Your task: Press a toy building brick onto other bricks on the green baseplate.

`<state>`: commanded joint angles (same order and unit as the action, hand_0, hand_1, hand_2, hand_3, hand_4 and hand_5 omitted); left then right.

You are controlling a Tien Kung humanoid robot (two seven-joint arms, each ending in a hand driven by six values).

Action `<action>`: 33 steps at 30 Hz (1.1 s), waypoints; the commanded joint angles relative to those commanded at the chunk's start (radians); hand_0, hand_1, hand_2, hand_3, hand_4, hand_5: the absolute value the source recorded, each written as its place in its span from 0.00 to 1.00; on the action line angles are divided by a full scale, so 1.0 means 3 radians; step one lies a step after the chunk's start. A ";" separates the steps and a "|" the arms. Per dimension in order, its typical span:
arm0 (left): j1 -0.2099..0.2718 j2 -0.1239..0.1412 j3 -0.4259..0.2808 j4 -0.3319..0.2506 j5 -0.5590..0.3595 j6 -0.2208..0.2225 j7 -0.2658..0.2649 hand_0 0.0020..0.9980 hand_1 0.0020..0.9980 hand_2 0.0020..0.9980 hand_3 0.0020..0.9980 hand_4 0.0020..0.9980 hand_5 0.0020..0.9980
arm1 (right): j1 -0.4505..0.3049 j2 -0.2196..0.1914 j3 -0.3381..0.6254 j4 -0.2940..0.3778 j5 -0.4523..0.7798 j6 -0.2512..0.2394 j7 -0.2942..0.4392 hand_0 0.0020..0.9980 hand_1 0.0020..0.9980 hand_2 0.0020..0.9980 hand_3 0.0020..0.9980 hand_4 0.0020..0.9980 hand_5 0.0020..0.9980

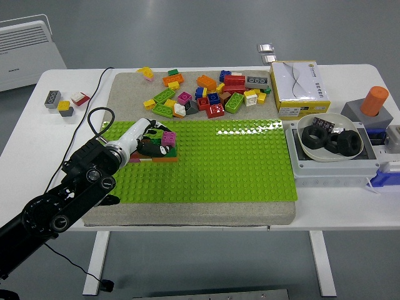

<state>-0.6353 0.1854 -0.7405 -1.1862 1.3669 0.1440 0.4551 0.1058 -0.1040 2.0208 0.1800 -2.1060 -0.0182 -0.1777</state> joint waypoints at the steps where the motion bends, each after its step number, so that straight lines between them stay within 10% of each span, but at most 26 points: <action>1: 0.0000 0.0000 0.0000 0.0000 -0.0001 0.0000 0.0000 0.86 0.90 0.90 0.58 0.46 0.00 | 0.0000 0.0000 0.0000 0.0000 0.0000 0.0000 0.0000 0.52 0.68 0.72 0.69 0.74 0.79; 33: 0.0014 0.0005 -0.0004 -0.0005 -0.0006 -0.0023 -0.0010 0.86 0.91 0.91 0.63 0.55 0.00 | -0.0008 0.0001 0.0020 0.0000 -0.0022 0.0003 0.0008 0.52 0.68 0.72 0.69 0.74 0.79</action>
<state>-0.6310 0.1869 -0.7417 -1.1878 1.3651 0.1371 0.4523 0.1034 -0.1038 2.0268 0.1800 -2.1125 -0.0174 -0.1753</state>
